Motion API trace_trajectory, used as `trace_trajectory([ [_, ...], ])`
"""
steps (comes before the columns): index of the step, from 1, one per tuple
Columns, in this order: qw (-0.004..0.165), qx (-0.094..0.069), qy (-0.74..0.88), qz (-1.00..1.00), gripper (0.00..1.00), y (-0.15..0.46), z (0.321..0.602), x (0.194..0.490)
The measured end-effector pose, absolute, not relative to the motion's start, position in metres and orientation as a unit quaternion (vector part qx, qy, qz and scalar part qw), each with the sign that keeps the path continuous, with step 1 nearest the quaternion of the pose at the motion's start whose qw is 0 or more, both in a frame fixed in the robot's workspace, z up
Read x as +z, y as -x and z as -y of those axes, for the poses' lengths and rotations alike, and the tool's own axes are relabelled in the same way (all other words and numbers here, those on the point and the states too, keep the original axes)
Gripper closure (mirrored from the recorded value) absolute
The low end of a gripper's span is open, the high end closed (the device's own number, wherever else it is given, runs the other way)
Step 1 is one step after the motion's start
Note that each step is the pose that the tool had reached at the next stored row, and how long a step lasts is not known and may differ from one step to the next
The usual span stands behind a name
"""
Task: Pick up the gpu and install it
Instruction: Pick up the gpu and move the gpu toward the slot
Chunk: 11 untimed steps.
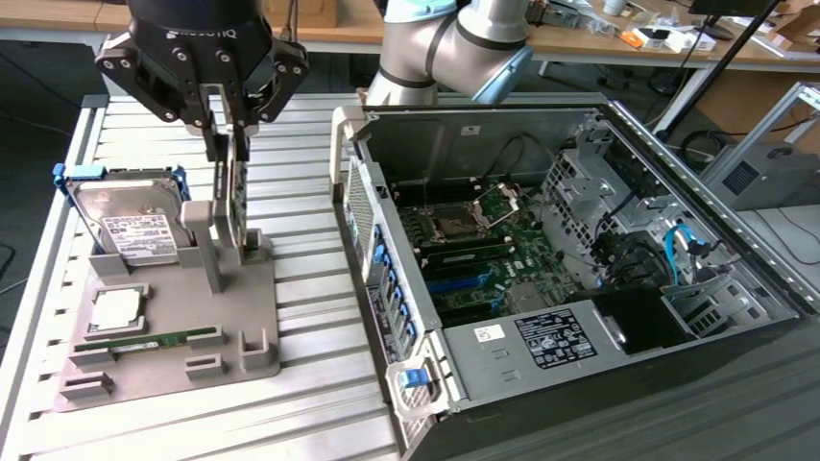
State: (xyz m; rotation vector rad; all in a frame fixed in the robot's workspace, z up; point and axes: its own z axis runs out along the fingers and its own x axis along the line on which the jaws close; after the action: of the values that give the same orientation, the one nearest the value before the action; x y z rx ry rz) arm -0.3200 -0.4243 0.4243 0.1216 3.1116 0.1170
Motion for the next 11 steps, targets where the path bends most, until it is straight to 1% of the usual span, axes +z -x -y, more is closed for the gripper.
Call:
trace_trajectory([
  [11, 0.013, 0.039, -0.039, -0.998, 0.73, 0.32, 0.4243, 0.4289],
])
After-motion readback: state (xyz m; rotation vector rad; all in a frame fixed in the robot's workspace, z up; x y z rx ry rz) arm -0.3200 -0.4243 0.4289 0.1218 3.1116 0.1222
